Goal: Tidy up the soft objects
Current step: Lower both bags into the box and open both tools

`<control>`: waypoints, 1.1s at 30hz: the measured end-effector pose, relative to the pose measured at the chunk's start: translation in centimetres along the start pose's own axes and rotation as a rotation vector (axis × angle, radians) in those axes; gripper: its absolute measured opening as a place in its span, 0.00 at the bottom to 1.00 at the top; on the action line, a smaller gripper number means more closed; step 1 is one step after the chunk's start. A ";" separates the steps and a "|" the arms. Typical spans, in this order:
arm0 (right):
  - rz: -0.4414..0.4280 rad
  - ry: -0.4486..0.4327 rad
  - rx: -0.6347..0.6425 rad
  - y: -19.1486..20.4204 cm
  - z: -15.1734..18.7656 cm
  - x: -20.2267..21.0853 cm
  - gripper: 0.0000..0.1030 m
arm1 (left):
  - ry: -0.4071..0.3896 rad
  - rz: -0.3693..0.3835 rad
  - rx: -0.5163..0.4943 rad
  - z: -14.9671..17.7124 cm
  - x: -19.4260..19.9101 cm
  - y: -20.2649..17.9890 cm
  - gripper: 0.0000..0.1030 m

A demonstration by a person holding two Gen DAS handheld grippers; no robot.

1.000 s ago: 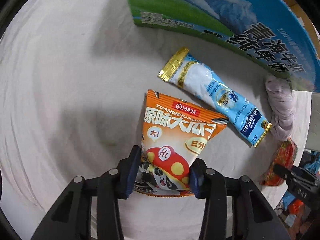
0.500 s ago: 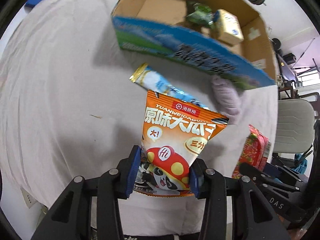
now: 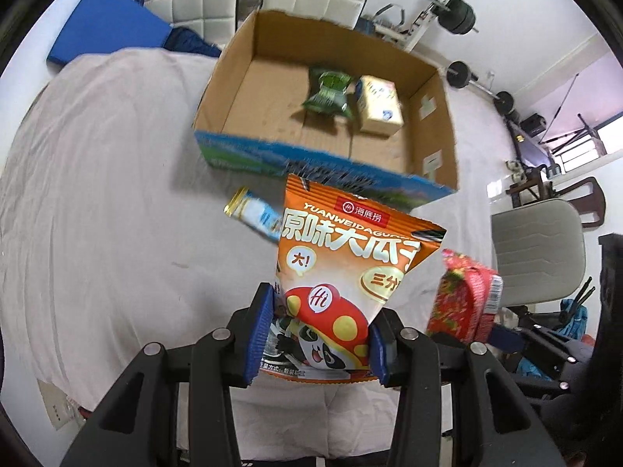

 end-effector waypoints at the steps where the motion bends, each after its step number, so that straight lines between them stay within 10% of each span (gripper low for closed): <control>1: -0.005 -0.008 0.001 0.2 -0.1 0.5 0.50 | -0.010 0.003 -0.008 -0.4 0.3 -0.3 0.39; 18: -0.041 -0.132 -0.054 -2.6 -11.2 4.3 0.50 | -0.063 0.065 -0.011 -11.6 0.6 -0.8 0.39; 33: 0.090 0.079 -0.040 -5.1 -22.4 -7.0 0.50 | 0.099 -0.028 0.005 -22.5 -10.0 1.4 0.39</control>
Point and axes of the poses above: each gripper's, at about its wrist camera, not at the fingertips, and x roughly against the way its jaws point, y to its left, z to its underside, the point moved 1 cm from there along -x, roughly the way its jaws point
